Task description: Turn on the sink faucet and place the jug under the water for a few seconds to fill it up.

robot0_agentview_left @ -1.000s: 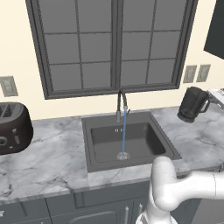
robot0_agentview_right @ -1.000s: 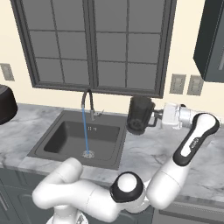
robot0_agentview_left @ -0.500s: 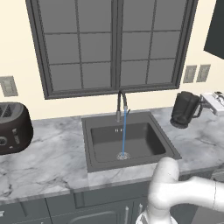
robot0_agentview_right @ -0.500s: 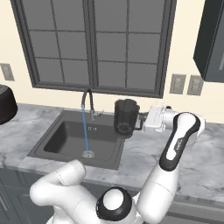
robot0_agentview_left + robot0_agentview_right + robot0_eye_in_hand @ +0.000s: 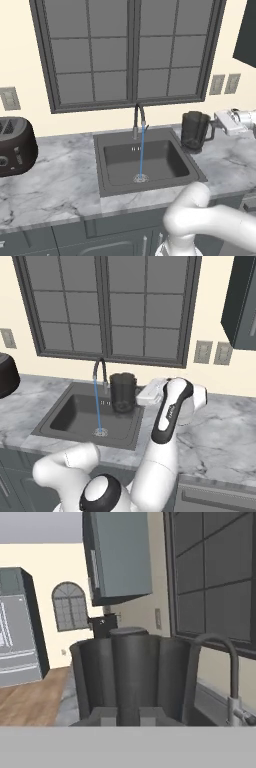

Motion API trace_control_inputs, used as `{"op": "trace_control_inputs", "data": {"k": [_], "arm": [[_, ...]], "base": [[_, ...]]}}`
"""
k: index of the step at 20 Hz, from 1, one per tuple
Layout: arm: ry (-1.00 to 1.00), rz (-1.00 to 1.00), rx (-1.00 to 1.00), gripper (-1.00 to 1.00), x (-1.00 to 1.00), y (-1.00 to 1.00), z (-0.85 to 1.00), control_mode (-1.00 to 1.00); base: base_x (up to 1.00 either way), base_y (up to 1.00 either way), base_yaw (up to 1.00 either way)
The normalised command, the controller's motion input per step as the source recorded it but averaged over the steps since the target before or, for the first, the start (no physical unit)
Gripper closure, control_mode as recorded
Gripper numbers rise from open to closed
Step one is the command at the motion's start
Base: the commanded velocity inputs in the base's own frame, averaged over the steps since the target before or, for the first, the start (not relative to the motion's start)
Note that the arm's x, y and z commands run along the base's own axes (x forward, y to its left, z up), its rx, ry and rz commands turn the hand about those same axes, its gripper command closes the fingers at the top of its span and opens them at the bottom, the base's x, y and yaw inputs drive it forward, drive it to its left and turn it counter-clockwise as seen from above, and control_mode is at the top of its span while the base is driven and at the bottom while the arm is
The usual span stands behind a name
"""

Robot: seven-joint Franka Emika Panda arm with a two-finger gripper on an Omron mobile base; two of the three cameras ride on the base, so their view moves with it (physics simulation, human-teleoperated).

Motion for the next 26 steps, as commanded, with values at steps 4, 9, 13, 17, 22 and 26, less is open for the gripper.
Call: {"op": "trace_control_inputs", "data": {"k": [4, 9, 13, 17, 22, 26], "arm": [[0.04, -0.05, -0.05, 1.00, 0.00, 0.79, 0.00, -1.00], [0.00, -0.03, -0.01, 1.00, 0.00, 0.68, 0.00, -1.00], [-0.01, 0.00, 0.00, 1.00, 0.00, 0.39, 0.00, -1.00], [0.00, 0.00, 0.00, 1.00, 0.00, 0.34, 0.00, -1.00], [0.00, 0.00, 0.00, 1.00, 0.00, 0.34, 0.00, -1.00], [0.00, 0.00, 0.00, 1.00, 0.01, 0.30, 0.00, -1.00]], "base": [[0.00, 0.00, 0.00], [0.00, 0.00, 0.00], [0.00, 0.00, 0.00], [0.00, 0.00, 0.00], [0.00, 0.00, 0.00], [0.00, 0.00, 0.00]]}}
